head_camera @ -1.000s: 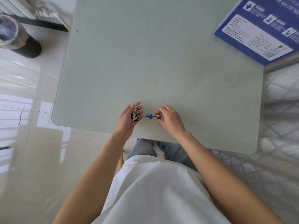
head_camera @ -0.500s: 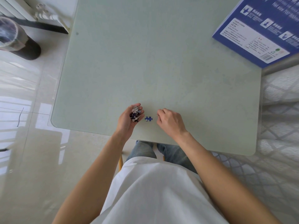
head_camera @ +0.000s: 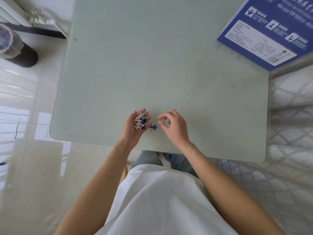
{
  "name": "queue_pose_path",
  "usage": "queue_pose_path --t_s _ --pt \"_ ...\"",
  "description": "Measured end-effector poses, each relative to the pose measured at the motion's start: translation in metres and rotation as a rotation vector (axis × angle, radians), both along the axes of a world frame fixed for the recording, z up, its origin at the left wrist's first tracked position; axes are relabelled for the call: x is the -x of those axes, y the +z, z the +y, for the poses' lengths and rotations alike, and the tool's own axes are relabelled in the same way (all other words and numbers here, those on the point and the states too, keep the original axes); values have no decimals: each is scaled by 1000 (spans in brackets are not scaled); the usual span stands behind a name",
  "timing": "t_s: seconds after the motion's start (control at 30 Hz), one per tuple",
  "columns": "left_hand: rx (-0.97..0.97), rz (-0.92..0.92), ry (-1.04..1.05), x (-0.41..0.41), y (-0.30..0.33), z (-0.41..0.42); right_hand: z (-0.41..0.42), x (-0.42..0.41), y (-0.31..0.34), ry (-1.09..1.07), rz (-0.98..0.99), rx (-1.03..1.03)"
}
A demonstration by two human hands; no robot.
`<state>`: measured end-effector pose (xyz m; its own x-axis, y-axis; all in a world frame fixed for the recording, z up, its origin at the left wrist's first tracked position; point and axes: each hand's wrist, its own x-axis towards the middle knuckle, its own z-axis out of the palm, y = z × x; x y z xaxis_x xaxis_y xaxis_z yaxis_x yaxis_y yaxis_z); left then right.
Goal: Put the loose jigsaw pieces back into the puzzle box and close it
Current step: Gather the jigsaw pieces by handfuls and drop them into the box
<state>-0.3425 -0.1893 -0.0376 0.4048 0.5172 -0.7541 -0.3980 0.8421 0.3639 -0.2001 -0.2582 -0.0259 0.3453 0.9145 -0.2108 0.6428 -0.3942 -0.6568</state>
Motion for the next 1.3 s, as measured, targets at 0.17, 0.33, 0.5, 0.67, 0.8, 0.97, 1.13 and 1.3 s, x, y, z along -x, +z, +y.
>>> queue_pose_path --t_s 0.17,0.33,0.5,0.67,0.8,0.97,1.13,1.3 --pt "-45 47 -19 8 1 6 -5 13 -15 251 -172 162" --pt "-69 80 -41 13 0 9 0 15 -15 193 -100 248" --pt "-78 109 -43 17 0 9 5 14 -13 246 -91 308" --pt "-69 164 -53 19 2 8 6 13 -12 313 -77 331" --pt "-66 196 -38 18 4 8 7 15 -5 239 65 201" --pt "-38 148 -21 1 13 7 27 37 24 6 190 -26" --pt "-28 79 -53 -24 31 8 27 23 39 -126 183 -11" --pt "-99 162 -231 -46 42 18 14 -25 57 -207 92 -74"
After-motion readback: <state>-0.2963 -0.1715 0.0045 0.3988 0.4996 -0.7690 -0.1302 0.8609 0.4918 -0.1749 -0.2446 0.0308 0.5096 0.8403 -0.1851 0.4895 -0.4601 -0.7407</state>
